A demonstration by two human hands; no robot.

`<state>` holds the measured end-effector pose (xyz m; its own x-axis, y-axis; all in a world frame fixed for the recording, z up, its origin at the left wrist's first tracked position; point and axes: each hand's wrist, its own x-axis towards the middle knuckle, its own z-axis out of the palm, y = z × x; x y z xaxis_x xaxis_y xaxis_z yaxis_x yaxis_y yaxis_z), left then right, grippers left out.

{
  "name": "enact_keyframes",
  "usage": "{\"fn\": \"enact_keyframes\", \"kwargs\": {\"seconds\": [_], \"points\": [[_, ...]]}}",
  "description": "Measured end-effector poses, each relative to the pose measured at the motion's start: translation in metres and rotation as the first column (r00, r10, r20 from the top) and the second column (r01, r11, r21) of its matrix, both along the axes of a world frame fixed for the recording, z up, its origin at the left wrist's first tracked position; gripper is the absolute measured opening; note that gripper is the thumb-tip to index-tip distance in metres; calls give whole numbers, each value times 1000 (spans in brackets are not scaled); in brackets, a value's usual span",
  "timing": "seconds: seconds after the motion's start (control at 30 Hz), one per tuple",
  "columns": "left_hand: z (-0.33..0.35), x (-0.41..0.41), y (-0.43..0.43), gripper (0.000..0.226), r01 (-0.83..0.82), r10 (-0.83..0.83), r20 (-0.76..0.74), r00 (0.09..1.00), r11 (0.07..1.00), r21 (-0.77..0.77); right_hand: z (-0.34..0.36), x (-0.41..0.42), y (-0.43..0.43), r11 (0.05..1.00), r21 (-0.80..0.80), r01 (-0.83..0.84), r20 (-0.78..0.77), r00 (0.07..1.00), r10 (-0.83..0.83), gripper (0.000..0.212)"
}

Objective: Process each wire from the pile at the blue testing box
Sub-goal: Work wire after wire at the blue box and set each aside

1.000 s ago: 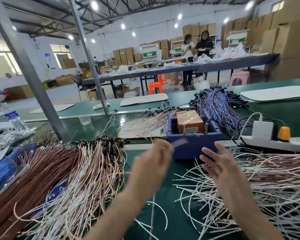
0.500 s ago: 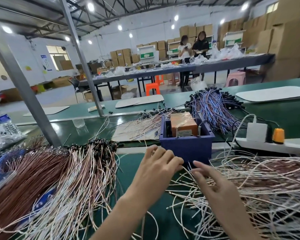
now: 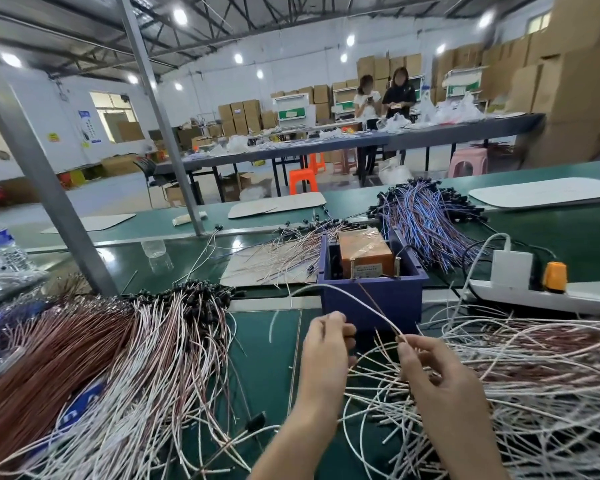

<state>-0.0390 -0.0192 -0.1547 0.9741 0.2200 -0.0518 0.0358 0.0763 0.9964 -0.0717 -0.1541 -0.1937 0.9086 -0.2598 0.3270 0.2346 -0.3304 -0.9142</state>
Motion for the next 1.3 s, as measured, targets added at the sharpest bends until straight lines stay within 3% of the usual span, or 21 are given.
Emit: {"fn": "enact_keyframes", "kwargs": {"seconds": [0.03, 0.1, 0.17, 0.23, 0.3, 0.37, 0.43, 0.6, 0.8, 1.07, 1.3], "points": [[3, 6, 2, 22, 45, -66, -93, 993, 976, -211, -1, 0, 0, 1000, -14, 0, -5, 1000, 0, 18], [11, 18, 8, 25, 115, -166, -62, 984, 864, -490, -2, 0, 0, 999, -33, -9, -11, 1000, 9, 6], [19, 26, 17, 26, 168, -196, 25, 980, 756, -632, -3, 1, -1, 999, -48, -17, -15, 1000, 16, 5], [24, 35, 26, 20, 151, -160, 52, 986, 711, -687, -5, 2, -2, 999, -47, -18, -24, 1000, 17, 6], [26, 42, 33, 18, 45, -27, 39, 999, 783, -620, -6, 4, -2, 999, -42, -14, -33, 999, 13, 7], [19, 46, 36, 24, -90, 136, 78, 988, 898, -431, -8, 4, -1, 999, -35, -15, -35, 999, 14, 6], [9, 47, 35, 26, -197, 241, 117, 963, 932, -303, -8, 6, 0, 999, 3, -37, -39, 999, 37, 7], [-13, 46, 27, 23, -245, 242, 202, 949, 969, -9, -8, 12, -3, 976, 213, -54, -90, 993, 74, 7], [-29, 40, 19, 33, -220, 198, 223, 955, 972, 81, 6, 18, -5, 871, 491, -31, -114, 989, 99, 8], [-47, 33, 10, 15, -345, 283, 383, 879, 933, 103, 2, 50, 13, 867, 466, 177, -154, 981, -117, 13], [-54, 37, 2, 13, -278, 131, 463, 876, 923, 266, -6, 55, 14, 885, 409, 222, -123, 974, -188, 10]]}}
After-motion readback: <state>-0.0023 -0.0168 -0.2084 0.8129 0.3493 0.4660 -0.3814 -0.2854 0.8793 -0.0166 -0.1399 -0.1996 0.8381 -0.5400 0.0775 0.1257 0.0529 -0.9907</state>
